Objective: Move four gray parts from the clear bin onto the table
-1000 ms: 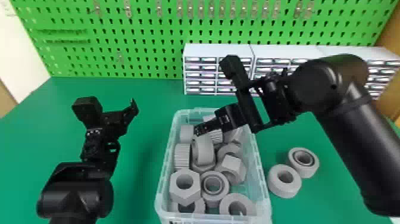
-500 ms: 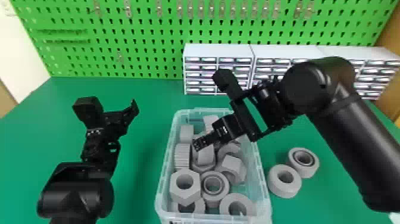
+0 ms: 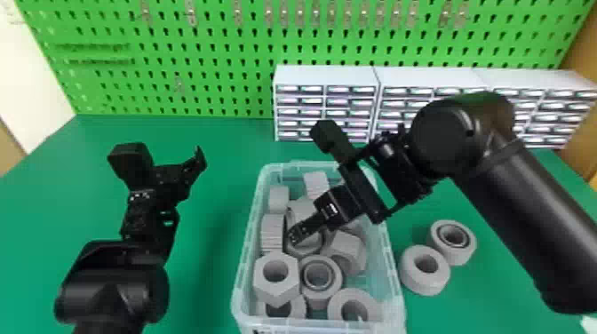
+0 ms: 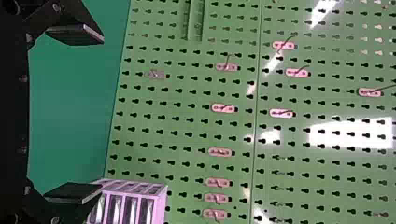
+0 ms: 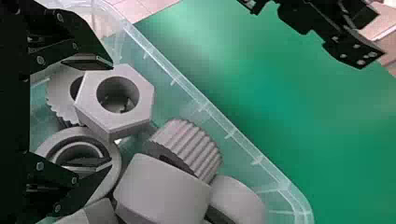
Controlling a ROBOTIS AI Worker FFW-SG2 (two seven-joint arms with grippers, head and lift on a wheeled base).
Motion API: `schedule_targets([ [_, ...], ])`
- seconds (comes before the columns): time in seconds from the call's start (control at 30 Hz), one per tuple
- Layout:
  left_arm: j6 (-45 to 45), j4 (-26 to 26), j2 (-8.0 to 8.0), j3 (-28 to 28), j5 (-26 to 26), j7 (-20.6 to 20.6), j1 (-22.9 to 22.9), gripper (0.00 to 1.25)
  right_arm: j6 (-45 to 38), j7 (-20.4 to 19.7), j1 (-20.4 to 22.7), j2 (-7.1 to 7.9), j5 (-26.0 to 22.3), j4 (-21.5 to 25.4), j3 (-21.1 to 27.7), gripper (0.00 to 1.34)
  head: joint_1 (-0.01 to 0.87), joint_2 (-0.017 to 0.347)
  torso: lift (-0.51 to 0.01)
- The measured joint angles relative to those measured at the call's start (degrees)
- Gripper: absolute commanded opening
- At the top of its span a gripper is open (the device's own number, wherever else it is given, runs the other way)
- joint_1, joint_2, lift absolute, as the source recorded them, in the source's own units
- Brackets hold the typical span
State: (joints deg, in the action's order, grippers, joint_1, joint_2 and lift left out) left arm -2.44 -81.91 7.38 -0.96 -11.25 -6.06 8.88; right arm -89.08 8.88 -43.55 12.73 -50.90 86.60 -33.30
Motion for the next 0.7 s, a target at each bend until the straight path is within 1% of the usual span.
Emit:
schedule_targets([
  [0.37,0.08,0.08,0.00,-0.09,0.09,0.00,0.52,1.09,0.08,0.00,-1.02,0.27,-2.89,-2.01,-4.06,0.81,0.693,0.072,-0.052],
  [0.7,0.07,0.10,0.00,-0.32,0.09,0.00,0.61,1.09,0.79,0.00,-1.15,0.08,-2.81,-3.75,-5.08,0.81,0.693,0.072,-0.052],
])
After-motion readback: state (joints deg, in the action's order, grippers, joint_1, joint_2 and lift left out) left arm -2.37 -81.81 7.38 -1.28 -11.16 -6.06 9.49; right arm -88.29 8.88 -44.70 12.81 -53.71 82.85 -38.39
